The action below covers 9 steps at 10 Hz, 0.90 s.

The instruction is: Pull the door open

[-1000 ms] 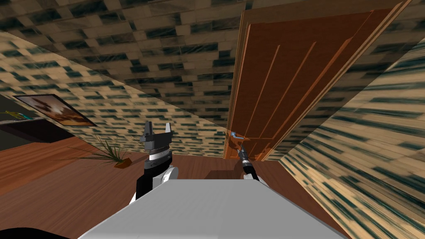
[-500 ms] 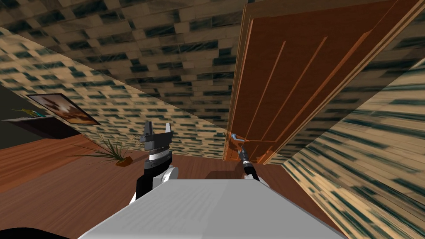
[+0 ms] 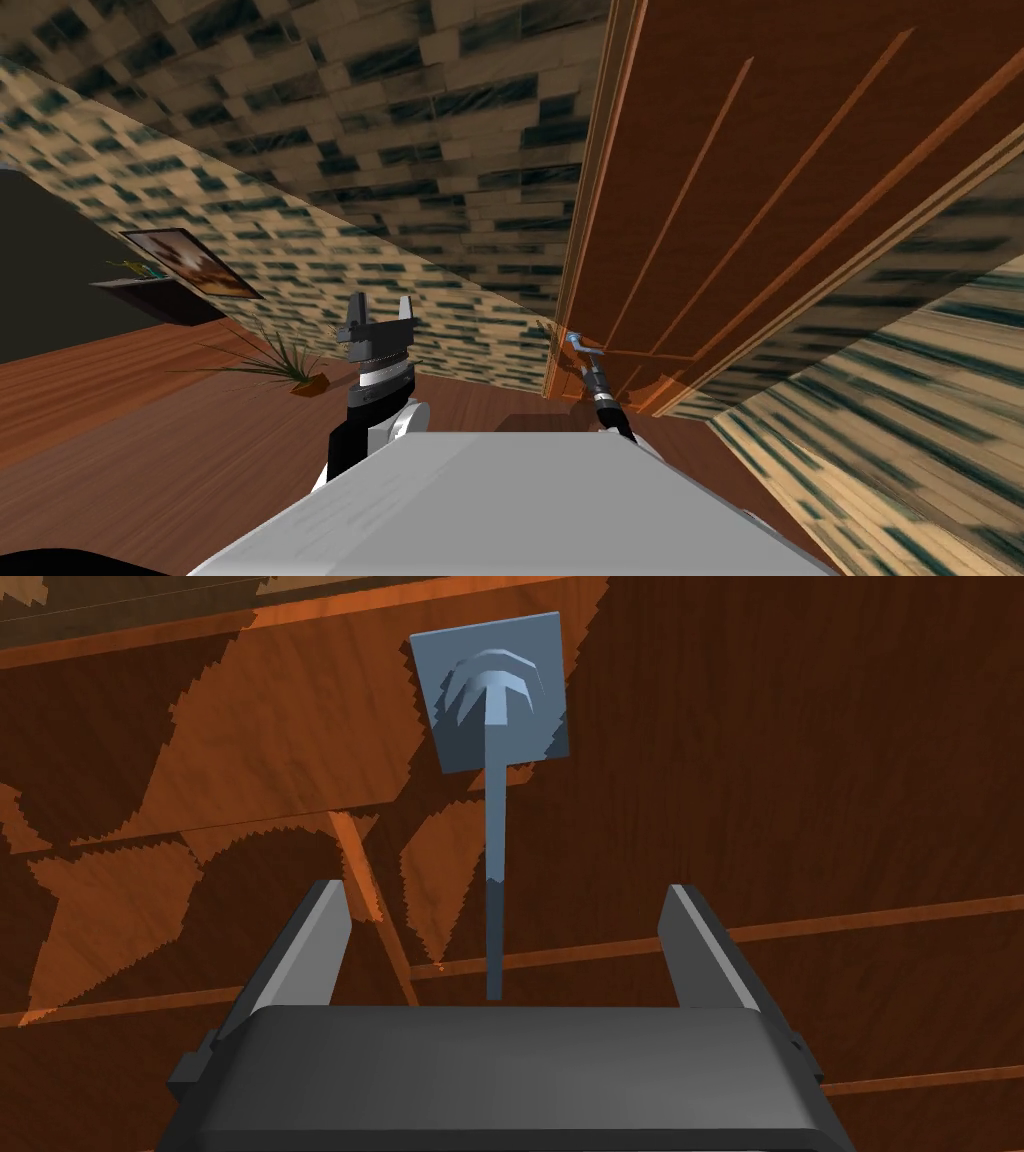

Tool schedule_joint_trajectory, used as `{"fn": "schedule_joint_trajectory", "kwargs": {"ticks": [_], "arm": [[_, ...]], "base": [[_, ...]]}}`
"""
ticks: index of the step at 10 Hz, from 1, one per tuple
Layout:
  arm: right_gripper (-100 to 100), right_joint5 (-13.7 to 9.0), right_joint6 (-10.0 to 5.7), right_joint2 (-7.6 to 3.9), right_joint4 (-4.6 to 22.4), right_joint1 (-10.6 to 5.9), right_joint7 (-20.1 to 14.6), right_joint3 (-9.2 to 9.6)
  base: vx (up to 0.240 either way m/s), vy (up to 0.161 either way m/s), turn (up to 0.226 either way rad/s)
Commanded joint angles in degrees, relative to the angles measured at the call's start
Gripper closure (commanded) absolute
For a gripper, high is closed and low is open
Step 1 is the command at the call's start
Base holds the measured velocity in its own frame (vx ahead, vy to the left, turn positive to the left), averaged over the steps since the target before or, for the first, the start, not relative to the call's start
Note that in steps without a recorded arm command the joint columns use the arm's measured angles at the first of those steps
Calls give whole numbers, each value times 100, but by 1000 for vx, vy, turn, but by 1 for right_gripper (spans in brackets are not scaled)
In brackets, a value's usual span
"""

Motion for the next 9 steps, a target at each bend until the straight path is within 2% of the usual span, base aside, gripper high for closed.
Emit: {"fn": "schedule_joint_trajectory", "kwargs": {"ticks": [1,2,5,6,7,9], "arm": [[-100,-24,45,-41,-209,155,-20,-31],[-100,-93,-98,-192,-102,262,-159,-112],[-100,-163,-243,-346,6,372,-300,-194],[-100,-141,-252,-307,140,256,-278,-166],[100,-141,-252,-307,140,256,-278,-166],[100,-141,-252,-307,140,256,-278,-166]], "base": [[138,17,45],[160,26,170],[209,-6,137],[108,-19,26],[-17,3,-20],[-35,4,-3]]}}
